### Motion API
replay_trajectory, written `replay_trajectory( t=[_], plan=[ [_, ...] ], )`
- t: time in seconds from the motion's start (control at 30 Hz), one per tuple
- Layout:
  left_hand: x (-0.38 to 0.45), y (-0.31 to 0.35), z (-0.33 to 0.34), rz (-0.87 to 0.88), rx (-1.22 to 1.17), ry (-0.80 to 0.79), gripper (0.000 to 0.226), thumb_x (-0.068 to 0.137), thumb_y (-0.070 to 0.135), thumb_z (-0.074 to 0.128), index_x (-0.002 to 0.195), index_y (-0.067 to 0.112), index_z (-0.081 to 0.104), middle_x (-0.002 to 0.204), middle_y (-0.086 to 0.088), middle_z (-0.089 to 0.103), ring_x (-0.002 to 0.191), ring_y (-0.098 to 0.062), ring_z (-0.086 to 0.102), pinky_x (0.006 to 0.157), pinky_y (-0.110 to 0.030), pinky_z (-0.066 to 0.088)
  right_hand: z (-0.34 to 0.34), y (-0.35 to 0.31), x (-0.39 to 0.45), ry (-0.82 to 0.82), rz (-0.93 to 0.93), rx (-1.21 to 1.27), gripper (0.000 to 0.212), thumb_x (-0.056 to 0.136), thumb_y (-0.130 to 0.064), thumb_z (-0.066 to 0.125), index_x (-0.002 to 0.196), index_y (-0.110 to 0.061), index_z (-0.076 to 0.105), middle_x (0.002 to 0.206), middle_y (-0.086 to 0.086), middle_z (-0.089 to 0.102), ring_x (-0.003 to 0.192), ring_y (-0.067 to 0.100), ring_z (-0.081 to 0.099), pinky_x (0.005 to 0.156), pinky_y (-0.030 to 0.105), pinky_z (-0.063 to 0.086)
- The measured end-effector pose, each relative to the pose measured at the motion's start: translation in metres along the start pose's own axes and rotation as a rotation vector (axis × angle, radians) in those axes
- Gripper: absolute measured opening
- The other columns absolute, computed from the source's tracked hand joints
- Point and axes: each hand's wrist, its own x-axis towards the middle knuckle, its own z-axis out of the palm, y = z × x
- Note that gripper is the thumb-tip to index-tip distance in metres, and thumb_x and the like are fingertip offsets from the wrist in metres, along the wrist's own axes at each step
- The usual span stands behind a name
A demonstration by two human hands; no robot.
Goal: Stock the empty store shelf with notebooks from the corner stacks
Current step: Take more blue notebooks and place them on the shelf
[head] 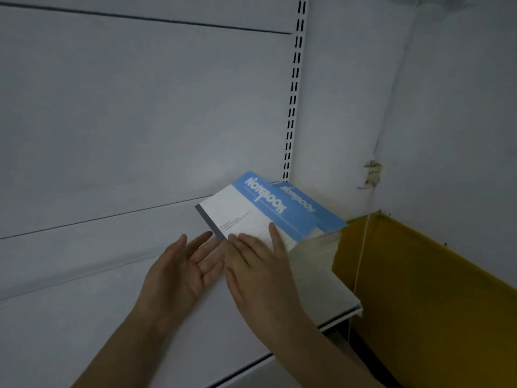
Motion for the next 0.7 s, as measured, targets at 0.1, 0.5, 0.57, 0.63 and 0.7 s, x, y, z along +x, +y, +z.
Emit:
replay_trajectory(
  t=[0.1,0.5,0.57,0.63,0.7],
  plan=[
    [0.005,-0.005,0.004,-0.02,0.002,0.098,0.087,0.071,0.045,0.08,0.138,0.001,0.048,0.138,-0.02,0.055,0.122,-0.033,0.056,0.104,-0.043,0.042,-0.006,0.0,0.0,-0.018,-0.02,0.144,0.039,0.088,-0.025,0.055,0.125,-0.015,0.06,0.122,-0.001,0.065,0.115,0.012,0.057,0.108,0.041,0.035],
    [-0.007,0.008,0.001,0.168,0.156,0.536,0.019,0.089,0.028,0.062,0.105,0.018,0.067,0.086,-0.003,0.077,0.069,-0.022,0.074,0.066,-0.036,0.055,-0.01,0.058,0.002,-0.082,0.329,0.095,0.072,0.09,-0.066,0.033,0.138,-0.015,0.051,0.142,0.003,0.052,0.134,0.017,0.044,0.116,0.036,0.021],
    [-0.007,0.007,0.002,0.136,0.205,0.545,0.019,0.089,0.026,0.061,0.103,0.015,0.067,0.083,-0.005,0.077,0.066,-0.022,0.073,0.063,-0.034,0.054,-0.009,0.057,-0.001,0.031,0.293,0.121,0.055,0.092,-0.055,0.042,0.12,-0.014,0.066,0.121,0.001,0.067,0.116,0.017,0.06,0.101,0.031,0.04],
    [-0.007,0.005,0.001,0.076,0.245,0.557,0.025,0.089,0.024,0.061,0.109,0.01,0.067,0.089,-0.01,0.077,0.068,-0.025,0.073,0.066,-0.036,0.054,-0.01,0.049,-0.003,0.186,0.237,0.136,0.038,0.094,-0.04,0.05,0.105,-0.012,0.072,0.102,0.0,0.073,0.096,0.016,0.067,0.086,0.028,0.05],
    [-0.006,0.005,-0.001,0.021,0.273,0.553,0.029,0.089,0.022,0.061,0.113,0.006,0.066,0.091,-0.013,0.076,0.07,-0.029,0.073,0.067,-0.038,0.054,-0.01,0.04,-0.003,0.3,0.179,0.121,0.034,0.096,-0.032,0.05,0.099,-0.009,0.075,0.097,0.002,0.075,0.09,0.015,0.069,0.085,0.024,0.05]
  ],
)
